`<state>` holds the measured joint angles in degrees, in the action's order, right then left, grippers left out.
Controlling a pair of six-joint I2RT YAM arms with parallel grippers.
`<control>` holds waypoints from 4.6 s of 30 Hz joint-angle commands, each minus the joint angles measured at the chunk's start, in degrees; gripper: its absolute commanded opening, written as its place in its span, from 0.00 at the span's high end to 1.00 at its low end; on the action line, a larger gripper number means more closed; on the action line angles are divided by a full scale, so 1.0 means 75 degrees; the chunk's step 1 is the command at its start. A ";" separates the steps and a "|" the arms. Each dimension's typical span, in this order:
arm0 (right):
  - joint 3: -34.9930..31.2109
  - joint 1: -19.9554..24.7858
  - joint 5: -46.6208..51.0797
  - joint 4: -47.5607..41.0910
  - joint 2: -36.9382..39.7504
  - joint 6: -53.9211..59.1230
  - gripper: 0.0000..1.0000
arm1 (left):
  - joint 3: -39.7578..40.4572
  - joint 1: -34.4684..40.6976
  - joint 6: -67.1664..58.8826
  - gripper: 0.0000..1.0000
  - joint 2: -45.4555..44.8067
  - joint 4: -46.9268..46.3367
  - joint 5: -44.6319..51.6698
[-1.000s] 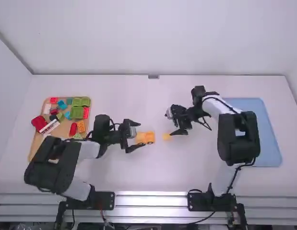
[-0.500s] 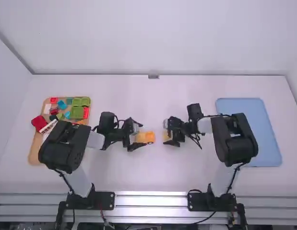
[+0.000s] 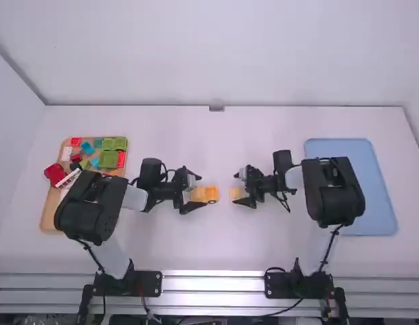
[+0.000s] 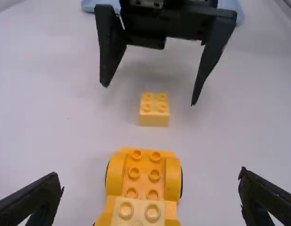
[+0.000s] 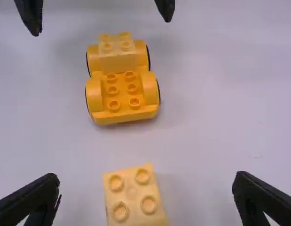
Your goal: Assemble lego blocks to make yellow taxi
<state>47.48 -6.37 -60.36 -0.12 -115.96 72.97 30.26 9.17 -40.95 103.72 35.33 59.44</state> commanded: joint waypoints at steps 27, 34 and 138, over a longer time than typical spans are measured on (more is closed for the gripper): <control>0.0970 0.0187 -0.0408 -0.1364 -0.0848 0.0478 0.83 | 0.0070 0.0079 -0.1282 0.01 0.0047 -0.1364 -0.1000; 0.1667 -0.0082 -0.0251 -0.2908 -0.0615 0.1081 0.92 | 0.0169 0.0131 -0.1320 0.01 0.0047 -0.1241 -0.0976; 0.0734 -0.1865 0.1466 0.0000 0.0402 -0.1938 1.00 | 0.0513 0.0268 -0.1862 0.47 0.0947 -0.1201 -0.1221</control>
<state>54.19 -18.98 -53.74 -1.41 -113.99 66.17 34.26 10.72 -54.06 110.45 26.44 49.45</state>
